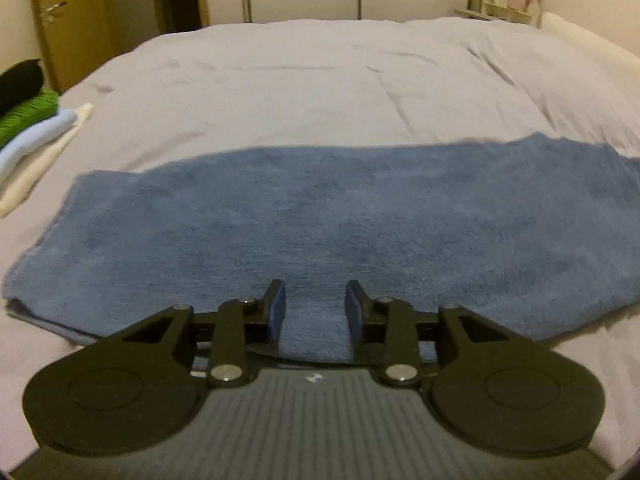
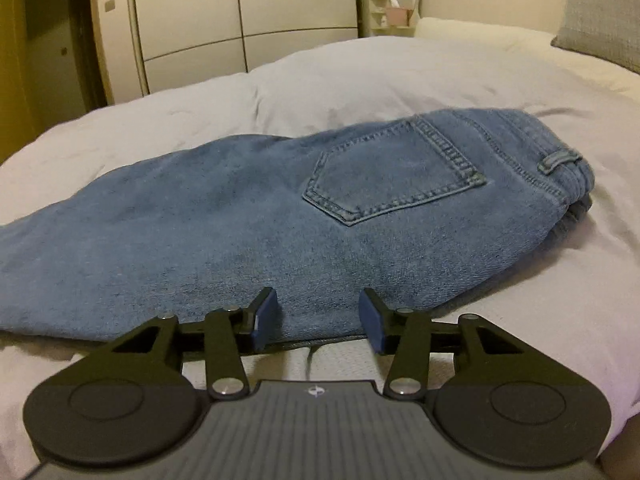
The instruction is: Fold clothes
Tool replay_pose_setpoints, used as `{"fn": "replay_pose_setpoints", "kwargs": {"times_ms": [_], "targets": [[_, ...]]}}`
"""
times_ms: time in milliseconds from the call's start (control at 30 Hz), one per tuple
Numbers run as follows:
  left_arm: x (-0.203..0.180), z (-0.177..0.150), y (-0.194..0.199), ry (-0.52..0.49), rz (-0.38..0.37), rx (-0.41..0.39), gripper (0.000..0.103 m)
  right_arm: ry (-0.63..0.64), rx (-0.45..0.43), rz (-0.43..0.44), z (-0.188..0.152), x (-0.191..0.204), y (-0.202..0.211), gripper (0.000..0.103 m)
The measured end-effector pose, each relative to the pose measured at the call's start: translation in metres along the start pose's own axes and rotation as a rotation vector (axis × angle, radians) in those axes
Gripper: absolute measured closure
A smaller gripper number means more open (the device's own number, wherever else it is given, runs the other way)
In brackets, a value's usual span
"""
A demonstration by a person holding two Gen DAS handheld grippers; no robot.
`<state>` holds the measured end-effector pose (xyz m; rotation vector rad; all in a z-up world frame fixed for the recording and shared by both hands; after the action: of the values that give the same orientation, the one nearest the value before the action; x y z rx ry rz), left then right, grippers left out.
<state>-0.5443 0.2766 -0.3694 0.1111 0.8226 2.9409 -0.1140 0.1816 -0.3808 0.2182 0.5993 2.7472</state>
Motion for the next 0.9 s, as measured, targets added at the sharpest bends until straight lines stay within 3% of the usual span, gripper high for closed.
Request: {"fn": "replay_pose_setpoints", "kwargs": {"times_ms": [133, 267, 400, 567, 900], "targets": [[0.003, 0.0, 0.009, 0.002, 0.004, -0.019, 0.072, -0.064, -0.088, -0.013, 0.02, -0.008, 0.015, 0.055], [-0.001, -0.008, 0.007, -0.04, 0.041, 0.024, 0.072, -0.047, 0.027, -0.04, -0.001, -0.014, -0.006, 0.055], [-0.004, 0.001, 0.025, -0.026, 0.035, 0.041, 0.071, -0.049, 0.027, -0.039, 0.012, 0.002, 0.017, 0.054], [0.0, 0.002, 0.051, -0.014, 0.062, 0.08, 0.069, -0.094, 0.03, -0.031, 0.018, 0.025, 0.049, 0.042], [0.01, 0.001, 0.115, -0.007, 0.017, 0.038, 0.065, -0.131, 0.049, 0.01, 0.011, 0.076, 0.101, 0.034]]}}
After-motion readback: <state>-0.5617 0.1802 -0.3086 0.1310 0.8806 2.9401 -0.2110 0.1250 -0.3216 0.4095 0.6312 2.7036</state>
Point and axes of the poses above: each gripper's, at about its wrist camera, not at the fingertips, and y roughly against the way its jaws point, x to its left, z to its top, the point moved 7 cm from there along -y, roughly the way its jaws point, and after that the axes turned 13 degrees about -x, right-handed, at the moved point
